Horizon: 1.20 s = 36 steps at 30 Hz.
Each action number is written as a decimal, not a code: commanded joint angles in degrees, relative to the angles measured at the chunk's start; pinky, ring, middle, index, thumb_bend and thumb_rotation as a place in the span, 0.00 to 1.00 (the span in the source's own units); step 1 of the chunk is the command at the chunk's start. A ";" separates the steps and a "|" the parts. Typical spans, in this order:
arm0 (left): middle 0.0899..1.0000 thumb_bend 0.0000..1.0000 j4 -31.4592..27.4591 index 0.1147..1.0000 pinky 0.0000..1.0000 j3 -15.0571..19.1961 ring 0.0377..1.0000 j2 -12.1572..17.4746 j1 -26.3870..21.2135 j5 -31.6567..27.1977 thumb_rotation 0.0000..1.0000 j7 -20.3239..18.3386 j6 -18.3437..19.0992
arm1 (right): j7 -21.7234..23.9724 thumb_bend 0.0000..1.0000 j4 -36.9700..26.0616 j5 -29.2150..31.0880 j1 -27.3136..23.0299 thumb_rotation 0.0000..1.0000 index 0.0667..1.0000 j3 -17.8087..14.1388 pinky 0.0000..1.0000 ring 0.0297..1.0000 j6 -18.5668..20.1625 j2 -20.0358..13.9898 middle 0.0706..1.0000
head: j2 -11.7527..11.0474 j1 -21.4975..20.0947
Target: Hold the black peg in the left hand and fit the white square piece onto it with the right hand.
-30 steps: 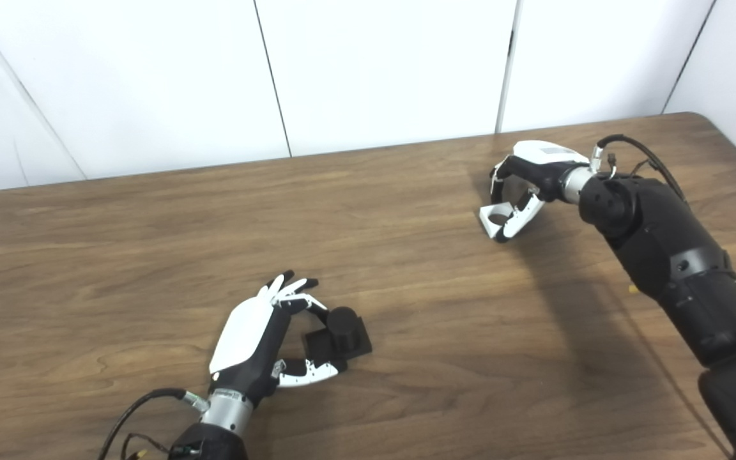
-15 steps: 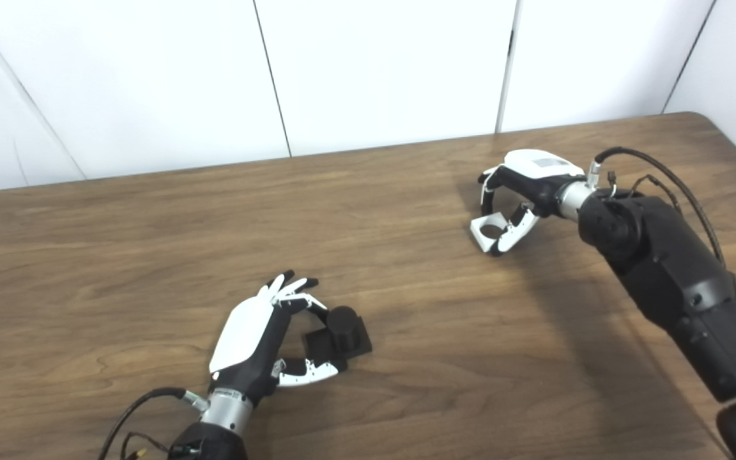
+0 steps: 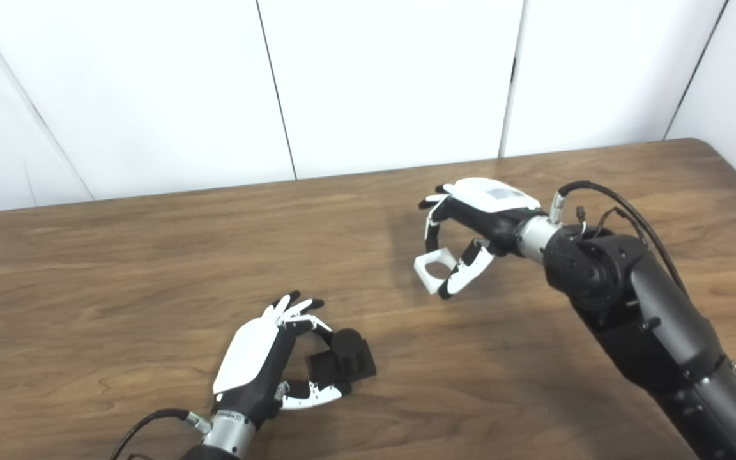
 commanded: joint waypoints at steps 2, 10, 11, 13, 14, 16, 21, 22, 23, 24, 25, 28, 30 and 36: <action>0.87 0.52 1.61 0.43 1.00 -0.30 0.98 0.63 -0.58 1.40 0.06 -0.12 0.09 | 0.46 0.52 -3.58 0.13 -1.51 0.15 0.46 -0.47 0.88 1.00 -0.04 0.06 0.90 | 0.12 0.02; 0.87 0.52 1.95 0.43 1.00 -0.54 0.99 0.76 -0.56 1.89 0.06 -0.58 0.26 | 2.91 0.52 -9.13 -0.62 -0.81 0.15 0.46 0.94 0.89 1.00 0.74 2.17 0.90 | 0.39 0.42; 0.87 0.52 1.99 0.43 1.00 -0.55 0.99 0.73 -0.57 1.95 0.06 -0.58 0.31 | 3.54 0.52 -9.93 -1.03 -0.86 0.15 0.46 1.25 0.89 1.00 0.95 2.46 0.90 | 0.45 0.47; 0.87 0.52 2.25 0.43 1.00 -0.49 0.99 0.66 -0.58 1.86 0.06 -0.34 0.18 | 5.03 0.52 -11.52 -1.95 -1.12 0.15 0.46 1.91 0.90 1.00 1.71 2.97 0.90 | 0.45 0.47; 0.87 0.52 2.42 0.43 1.00 -0.40 0.99 0.59 -0.58 1.62 0.06 -0.16 0.05 | 5.74 0.52 -12.33 -2.34 -1.26 0.15 0.46 2.20 0.90 1.00 2.21 3.24 0.90 | 0.53 0.44; 0.87 0.52 2.58 0.43 1.00 -0.35 0.99 0.56 -0.58 1.58 0.06 0.04 -0.06 | 6.27 0.52 -13.33 -2.73 -1.25 0.15 0.46 2.45 0.91 1.00 2.52 3.75 0.90 | 0.59 0.46; 0.87 0.52 3.09 0.43 1.00 -0.50 0.98 0.52 -0.71 1.81 0.06 0.06 -0.12 | 6.90 0.53 -14.20 -2.55 -1.13 0.15 0.45 2.56 0.92 1.00 2.08 4.88 0.89 | 0.63 0.68; 0.87 0.52 3.24 0.43 1.00 -0.53 0.99 0.45 -0.75 1.81 0.06 0.06 -0.07 | 6.96 0.53 -14.28 -2.37 -1.09 0.15 0.45 2.53 0.92 1.00 1.89 5.05 0.89 | 0.60 0.61; 0.87 0.52 3.33 0.43 1.00 -0.55 0.99 0.40 -0.79 1.81 0.06 0.06 -0.02 | 7.01 0.53 -14.32 -2.27 -1.07 0.15 0.45 2.50 0.93 1.00 1.76 5.16 0.89 | 0.61 0.59; 0.87 0.52 3.48 0.43 1.00 -0.63 0.99 0.35 -0.85 1.93 0.06 0.07 0.04 | 6.94 0.52 -14.39 -2.09 -0.95 0.15 0.45 2.48 0.93 1.00 1.53 5.37 0.89 | 0.63 0.61; 0.88 0.52 3.59 0.43 1.00 -0.68 0.99 0.28 -0.89 1.96 0.06 0.08 0.09 | 6.95 0.53 -14.47 -1.99 -0.86 0.15 0.45 2.55 0.94 1.00 1.31 5.55 0.89 | 0.63 0.70; 0.88 0.52 3.78 0.43 1.00 -0.83 0.99 0.09 -1.09 2.10 0.06 0.06 0.24 | 7.16 0.53 -14.46 -2.05 -0.85 0.15 0.45 2.94 0.94 1.00 0.71 5.87 0.89 | 0.58 0.78; 0.87 0.52 3.86 0.43 1.00 -0.92 0.99 -0.09 -1.19 2.12 0.06 0.16 0.29 | 7.03 0.52 -14.14 -2.41 -0.94 0.15 0.45 3.41 0.93 1.00 -0.22 6.08 0.89 | 0.51 0.78; 0.88 0.52 3.81 0.43 1.00 -1.12 0.99 -0.48 -1.23 2.07 0.06 0.25 0.32 | 6.61 0.52 -12.81 -3.08 -1.40 0.15 0.45 4.21 0.91 1.00 -1.79 6.78 0.89 | 0.55 1.03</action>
